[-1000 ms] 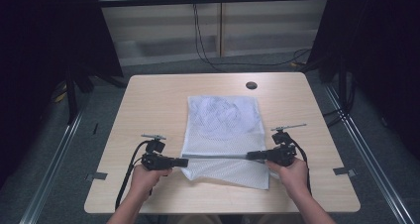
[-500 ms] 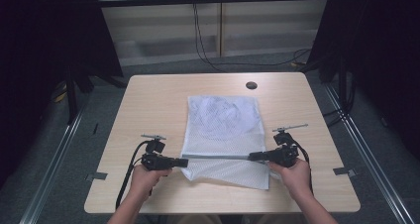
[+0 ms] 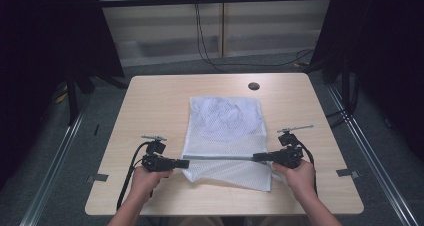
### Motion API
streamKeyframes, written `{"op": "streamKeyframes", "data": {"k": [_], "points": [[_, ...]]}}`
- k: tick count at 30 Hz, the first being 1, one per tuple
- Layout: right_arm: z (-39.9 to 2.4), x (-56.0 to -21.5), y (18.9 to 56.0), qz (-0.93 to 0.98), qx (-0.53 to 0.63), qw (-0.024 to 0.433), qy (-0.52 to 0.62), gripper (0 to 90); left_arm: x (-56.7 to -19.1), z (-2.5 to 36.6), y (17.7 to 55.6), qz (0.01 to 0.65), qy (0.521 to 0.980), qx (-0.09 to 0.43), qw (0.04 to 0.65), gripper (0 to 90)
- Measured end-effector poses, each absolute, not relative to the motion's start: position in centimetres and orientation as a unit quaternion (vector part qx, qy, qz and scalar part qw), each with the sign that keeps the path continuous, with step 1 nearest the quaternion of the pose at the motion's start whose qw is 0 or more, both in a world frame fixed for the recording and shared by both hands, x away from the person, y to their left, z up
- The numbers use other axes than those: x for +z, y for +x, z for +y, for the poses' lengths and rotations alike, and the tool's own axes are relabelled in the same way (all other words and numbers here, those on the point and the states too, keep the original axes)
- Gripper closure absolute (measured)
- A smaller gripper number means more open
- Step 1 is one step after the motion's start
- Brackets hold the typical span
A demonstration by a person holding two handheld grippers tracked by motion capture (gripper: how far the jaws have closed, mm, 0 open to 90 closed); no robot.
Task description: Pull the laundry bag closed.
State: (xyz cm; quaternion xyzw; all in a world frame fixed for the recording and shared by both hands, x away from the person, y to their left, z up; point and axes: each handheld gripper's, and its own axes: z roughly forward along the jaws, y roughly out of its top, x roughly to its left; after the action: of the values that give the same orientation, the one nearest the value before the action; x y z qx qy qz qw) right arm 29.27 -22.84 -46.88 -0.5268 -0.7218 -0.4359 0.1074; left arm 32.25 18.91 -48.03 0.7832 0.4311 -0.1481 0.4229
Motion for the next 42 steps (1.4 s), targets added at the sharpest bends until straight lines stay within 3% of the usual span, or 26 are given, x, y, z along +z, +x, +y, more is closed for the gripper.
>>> {"op": "streamKeyframes", "data": {"k": [42], "points": [[-24.0,-46.9,29.3,-0.715,-0.441,0.11,-0.531,87.1,-48.0,19.4,32.2,0.44,0.779,-0.142,0.424,88.6]]}}
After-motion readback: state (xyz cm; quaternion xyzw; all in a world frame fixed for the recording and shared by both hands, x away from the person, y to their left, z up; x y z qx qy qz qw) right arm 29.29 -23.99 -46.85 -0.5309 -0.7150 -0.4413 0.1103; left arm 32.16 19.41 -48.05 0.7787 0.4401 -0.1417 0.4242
